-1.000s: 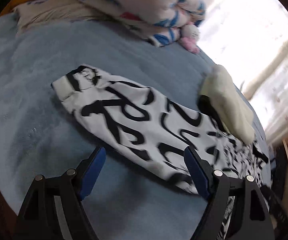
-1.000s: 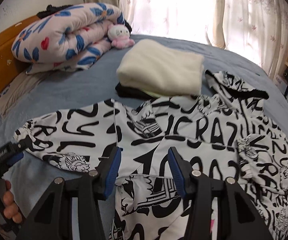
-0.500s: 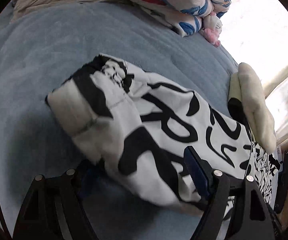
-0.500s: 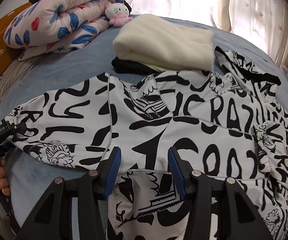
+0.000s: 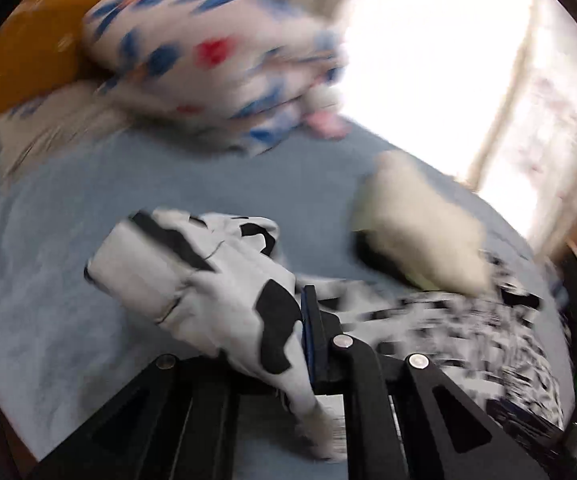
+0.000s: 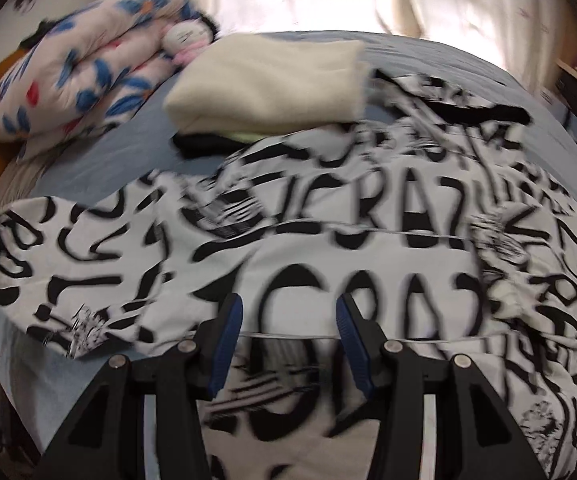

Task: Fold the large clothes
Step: 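Fold the held sleeve across the jacket front with the left gripper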

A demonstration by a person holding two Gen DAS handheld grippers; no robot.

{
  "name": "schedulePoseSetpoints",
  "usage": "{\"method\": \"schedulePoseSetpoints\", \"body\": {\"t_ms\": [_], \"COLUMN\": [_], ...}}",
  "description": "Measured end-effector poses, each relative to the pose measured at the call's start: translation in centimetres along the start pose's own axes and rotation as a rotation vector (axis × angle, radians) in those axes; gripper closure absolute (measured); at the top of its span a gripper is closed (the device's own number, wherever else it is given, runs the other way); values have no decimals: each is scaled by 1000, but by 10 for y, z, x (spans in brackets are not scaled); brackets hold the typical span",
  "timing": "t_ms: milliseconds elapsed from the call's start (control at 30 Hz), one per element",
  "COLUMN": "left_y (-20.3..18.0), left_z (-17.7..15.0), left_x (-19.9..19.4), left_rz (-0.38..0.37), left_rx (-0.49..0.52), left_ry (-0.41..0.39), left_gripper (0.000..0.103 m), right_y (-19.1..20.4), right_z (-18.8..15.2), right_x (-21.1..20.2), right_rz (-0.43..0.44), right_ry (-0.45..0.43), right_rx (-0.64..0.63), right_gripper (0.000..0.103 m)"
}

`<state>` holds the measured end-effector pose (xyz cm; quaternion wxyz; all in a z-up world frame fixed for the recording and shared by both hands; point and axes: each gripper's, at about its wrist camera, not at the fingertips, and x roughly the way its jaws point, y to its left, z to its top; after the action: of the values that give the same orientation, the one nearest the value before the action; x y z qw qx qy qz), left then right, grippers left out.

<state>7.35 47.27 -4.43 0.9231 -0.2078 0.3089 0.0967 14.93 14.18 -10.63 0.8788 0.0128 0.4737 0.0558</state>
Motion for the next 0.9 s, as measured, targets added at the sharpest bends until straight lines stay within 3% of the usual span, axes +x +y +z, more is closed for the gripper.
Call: {"method": "schedulePoseSetpoints", "body": {"t_ms": [200,300,433,600,700,900], "left_y": [-129,-192,-251,-290,-295,-288], "left_z": [-10,-34,-82,-152,-178,-186], "left_x": [-21,-13,14,53,61,56], "left_rz": [-195,-265,-283,-248,-226,-216], "left_rx": [192,274,368,483,518,511], "left_ry": [5,67,182,381,464,512], "left_gripper": [96,96,95,85,81,70], "right_y": [-80,-120,-168,-208,-222,-221], "right_z": [-4,-13,-31,-53,-58,-60], "right_x": [-38,-53,-62,-68,-68,-65], "right_rz": [-32,-59,-80,-85,-59,36], "right_ry": [-61,-79,-64,-35,-29,-27], "right_rx": [136,189,237,275,297,300], "right_gripper": [54,54,54,54,54,54]}}
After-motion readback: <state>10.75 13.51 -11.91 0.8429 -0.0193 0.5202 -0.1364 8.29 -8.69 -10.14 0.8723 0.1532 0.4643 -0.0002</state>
